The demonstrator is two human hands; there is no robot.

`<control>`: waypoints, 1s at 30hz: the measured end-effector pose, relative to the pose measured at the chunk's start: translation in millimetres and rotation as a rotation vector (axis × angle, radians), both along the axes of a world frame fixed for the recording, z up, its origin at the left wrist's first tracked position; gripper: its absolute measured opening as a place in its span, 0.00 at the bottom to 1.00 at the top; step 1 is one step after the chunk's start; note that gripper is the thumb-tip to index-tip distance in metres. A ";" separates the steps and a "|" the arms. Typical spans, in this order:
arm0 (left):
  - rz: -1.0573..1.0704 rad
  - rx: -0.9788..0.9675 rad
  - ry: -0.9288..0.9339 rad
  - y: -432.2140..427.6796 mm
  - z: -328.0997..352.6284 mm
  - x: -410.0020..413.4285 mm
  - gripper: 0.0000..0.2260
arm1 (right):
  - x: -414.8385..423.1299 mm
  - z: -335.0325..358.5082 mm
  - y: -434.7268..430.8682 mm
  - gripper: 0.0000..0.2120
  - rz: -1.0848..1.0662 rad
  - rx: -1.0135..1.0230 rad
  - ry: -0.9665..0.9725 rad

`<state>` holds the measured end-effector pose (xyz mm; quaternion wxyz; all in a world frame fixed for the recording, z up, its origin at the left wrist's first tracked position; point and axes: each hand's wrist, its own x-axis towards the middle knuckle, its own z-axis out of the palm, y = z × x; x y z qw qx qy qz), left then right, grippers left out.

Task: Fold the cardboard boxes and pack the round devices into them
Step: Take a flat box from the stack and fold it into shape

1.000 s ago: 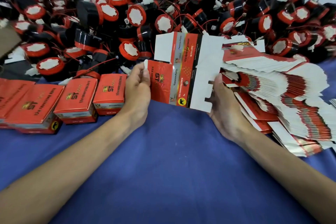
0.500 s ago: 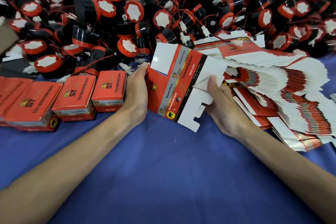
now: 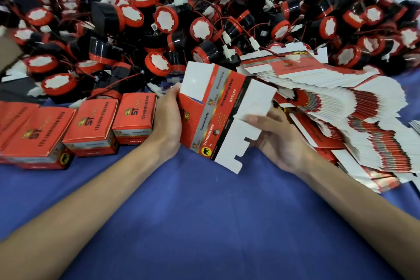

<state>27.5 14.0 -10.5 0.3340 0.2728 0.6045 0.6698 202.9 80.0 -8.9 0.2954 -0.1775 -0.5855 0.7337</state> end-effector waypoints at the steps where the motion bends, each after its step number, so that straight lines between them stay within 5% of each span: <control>1: 0.017 -0.006 0.032 1.5 0.2 0.4 0.22 | -0.3 -1.0 0.3 0.11 0.011 0.029 -0.021; 8: 0.012 -0.015 0.085 2.6 -2.7 -1.4 0.20 | 0.9 -1.8 7.0 0.11 0.096 -0.053 -0.029; 12: 0.093 0.083 0.073 1.3 0.6 -0.3 0.18 | -1.0 -4.4 2.9 0.07 0.007 0.095 -0.072; 16: 0.094 0.160 0.249 -2.9 3.8 4.2 0.07 | -3.8 -6.8 1.5 0.14 -0.146 0.239 -0.145; 20: -0.018 0.182 0.817 -11.1 -0.8 9.6 0.35 | -8.9 -9.3 3.5 0.20 -0.307 0.220 -0.161; 25: -0.527 0.264 1.435 -15.9 1.5 10.0 0.44 | -8.5 -3.5 3.0 0.37 -0.384 0.268 -0.091; 30: -0.415 0.158 1.842 -12.0 17.7 -12.1 0.49 | -8.2 -3.8 5.7 0.33 -0.318 0.250 -0.232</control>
